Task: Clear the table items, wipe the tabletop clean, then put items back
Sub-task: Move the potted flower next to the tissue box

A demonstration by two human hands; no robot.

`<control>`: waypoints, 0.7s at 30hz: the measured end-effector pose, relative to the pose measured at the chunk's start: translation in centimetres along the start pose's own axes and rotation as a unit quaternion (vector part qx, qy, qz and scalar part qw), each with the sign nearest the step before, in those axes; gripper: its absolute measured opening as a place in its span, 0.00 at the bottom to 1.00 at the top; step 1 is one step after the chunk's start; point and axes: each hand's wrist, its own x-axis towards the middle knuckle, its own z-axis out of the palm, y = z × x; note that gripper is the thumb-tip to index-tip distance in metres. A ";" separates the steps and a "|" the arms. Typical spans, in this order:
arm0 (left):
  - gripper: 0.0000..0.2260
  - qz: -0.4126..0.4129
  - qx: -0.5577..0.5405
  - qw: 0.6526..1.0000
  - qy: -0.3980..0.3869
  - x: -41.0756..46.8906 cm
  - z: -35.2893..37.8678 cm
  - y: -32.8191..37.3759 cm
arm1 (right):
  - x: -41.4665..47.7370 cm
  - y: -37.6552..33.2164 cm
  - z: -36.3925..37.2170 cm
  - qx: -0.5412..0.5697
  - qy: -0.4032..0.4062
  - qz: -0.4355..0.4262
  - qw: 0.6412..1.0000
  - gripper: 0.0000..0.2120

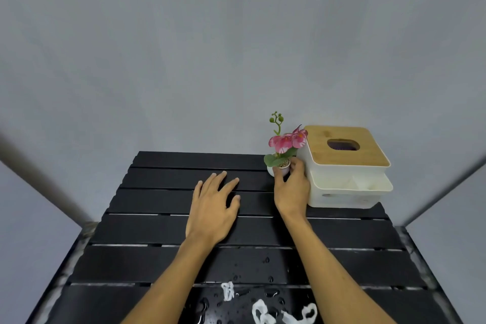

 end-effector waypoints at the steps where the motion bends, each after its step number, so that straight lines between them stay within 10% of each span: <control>1: 0.24 -0.001 -0.002 1.000 0.001 0.0 0.0 0.0 | 0.2 0.1 0.2 -0.002 0.002 0.000 1.000 0.15; 21: 0.23 -0.007 -0.014 1.000 -0.001 0.0 0.0 -0.1 | 1.5 0.0 1.0 -0.011 0.012 0.000 1.000 0.17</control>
